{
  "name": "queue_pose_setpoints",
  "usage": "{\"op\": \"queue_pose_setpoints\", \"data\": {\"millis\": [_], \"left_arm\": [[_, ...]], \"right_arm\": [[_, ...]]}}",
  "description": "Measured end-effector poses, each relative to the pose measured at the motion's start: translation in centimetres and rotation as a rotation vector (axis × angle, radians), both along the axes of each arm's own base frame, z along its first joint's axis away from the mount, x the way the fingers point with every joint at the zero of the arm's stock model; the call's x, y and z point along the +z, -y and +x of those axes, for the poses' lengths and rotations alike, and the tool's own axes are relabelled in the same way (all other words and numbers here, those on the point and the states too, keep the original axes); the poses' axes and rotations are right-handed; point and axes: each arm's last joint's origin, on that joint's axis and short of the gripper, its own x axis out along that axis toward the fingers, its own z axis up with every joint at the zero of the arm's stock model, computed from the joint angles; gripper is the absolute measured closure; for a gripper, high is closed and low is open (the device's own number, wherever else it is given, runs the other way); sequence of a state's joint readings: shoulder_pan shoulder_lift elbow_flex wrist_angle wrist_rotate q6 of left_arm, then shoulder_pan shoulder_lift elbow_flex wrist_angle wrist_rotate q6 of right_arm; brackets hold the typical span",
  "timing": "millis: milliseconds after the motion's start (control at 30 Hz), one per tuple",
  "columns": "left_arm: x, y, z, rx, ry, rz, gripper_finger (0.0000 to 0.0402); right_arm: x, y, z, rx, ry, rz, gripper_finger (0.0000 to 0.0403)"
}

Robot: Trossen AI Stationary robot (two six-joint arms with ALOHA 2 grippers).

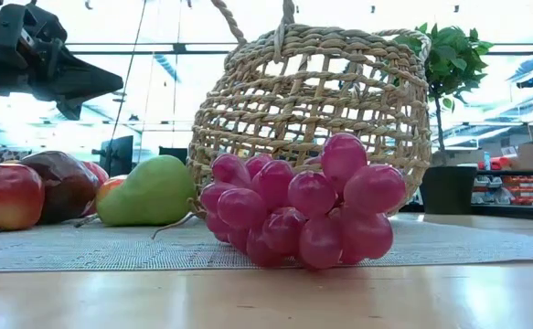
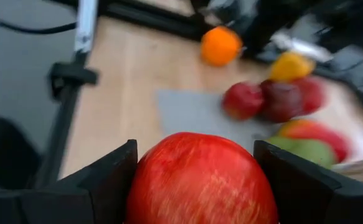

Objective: Build produce basket
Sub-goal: Put the red apple into the brown basket

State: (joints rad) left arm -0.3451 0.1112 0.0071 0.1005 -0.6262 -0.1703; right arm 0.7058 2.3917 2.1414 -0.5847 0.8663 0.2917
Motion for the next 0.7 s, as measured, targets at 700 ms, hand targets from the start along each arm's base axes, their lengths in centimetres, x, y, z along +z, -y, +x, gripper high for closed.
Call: {"op": "queue_pose_setpoints", "data": {"millis": [700], "left_arm": [[0.0, 0.0, 0.0, 0.000, 0.000, 0.000, 0.0353]], "right_arm": [[12.5, 2.3, -1.4, -0.130, 0.241, -0.102, 0.0084]]}}
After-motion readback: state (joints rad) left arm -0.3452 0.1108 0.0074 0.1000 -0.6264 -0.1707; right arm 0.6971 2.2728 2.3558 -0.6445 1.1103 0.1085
